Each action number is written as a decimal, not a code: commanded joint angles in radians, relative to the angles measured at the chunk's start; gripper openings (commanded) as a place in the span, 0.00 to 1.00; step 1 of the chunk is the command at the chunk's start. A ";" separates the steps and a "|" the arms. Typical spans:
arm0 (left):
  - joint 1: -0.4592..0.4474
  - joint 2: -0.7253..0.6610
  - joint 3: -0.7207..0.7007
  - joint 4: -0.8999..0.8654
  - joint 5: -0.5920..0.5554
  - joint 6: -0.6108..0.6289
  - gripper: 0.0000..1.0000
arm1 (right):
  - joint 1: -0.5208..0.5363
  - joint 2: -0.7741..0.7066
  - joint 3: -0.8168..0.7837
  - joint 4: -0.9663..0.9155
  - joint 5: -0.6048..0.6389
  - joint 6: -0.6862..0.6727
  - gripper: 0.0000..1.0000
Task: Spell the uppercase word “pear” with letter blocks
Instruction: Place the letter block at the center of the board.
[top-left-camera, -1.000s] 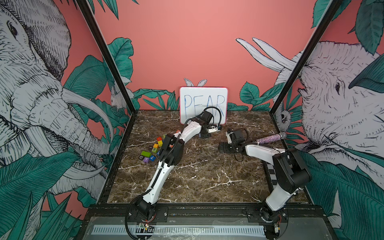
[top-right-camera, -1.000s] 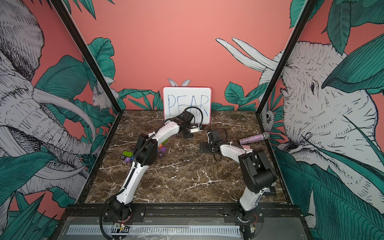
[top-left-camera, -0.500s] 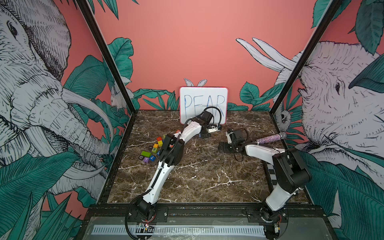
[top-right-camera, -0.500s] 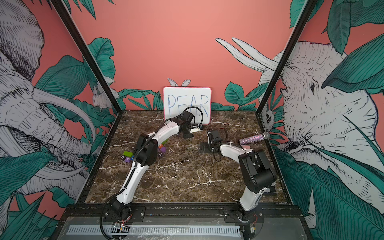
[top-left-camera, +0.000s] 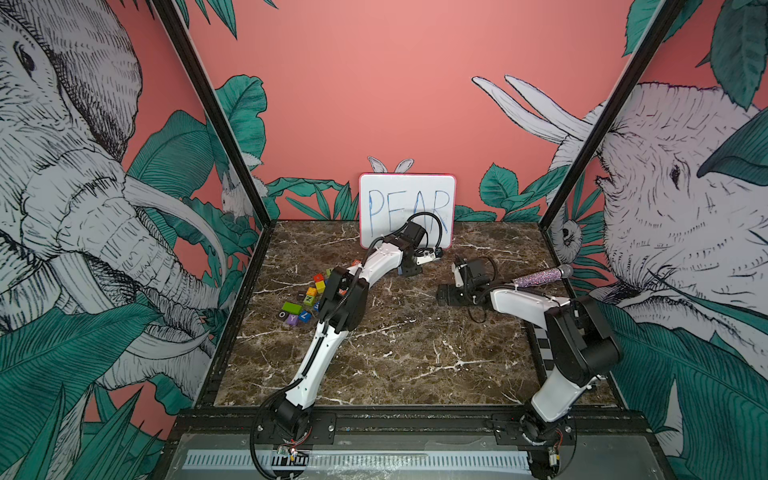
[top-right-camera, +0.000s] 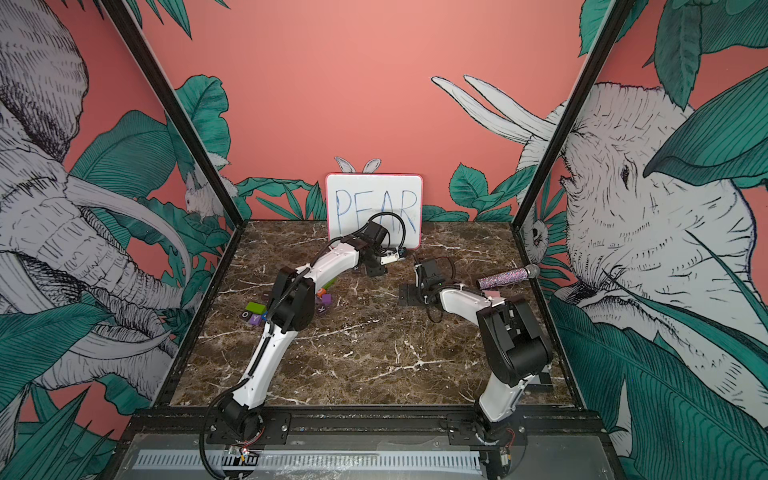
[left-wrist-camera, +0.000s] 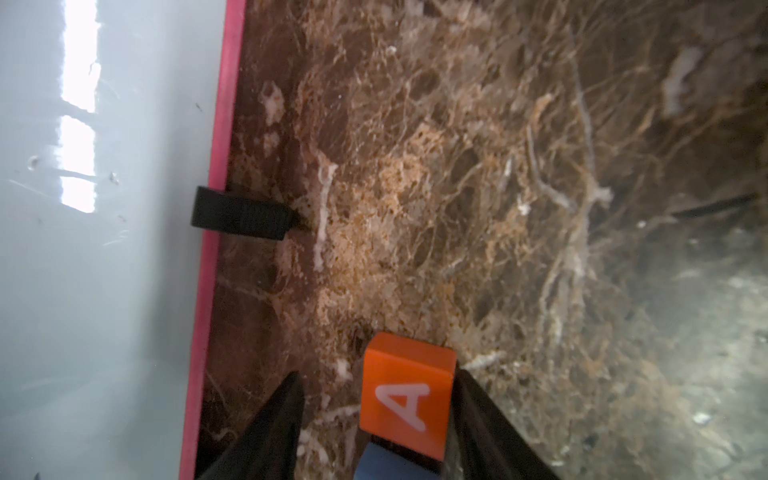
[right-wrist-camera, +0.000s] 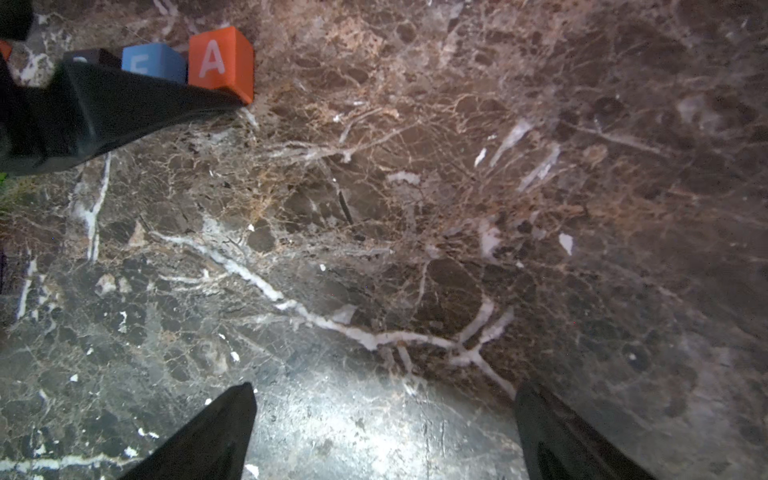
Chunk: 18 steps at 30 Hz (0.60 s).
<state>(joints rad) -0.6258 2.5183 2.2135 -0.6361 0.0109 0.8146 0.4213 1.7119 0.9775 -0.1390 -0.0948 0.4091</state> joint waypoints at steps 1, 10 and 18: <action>0.000 -0.072 -0.027 -0.009 0.025 -0.030 0.61 | -0.004 0.007 0.019 0.013 -0.008 0.010 0.99; 0.000 -0.181 -0.115 0.064 0.067 -0.134 0.65 | -0.004 -0.002 0.020 0.010 -0.006 0.012 0.99; 0.000 -0.360 -0.349 0.209 0.029 -0.370 0.70 | -0.004 -0.018 0.014 0.026 -0.017 0.005 0.99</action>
<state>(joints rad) -0.6258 2.2662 1.9293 -0.5014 0.0441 0.5594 0.4213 1.7119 0.9775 -0.1379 -0.1020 0.4156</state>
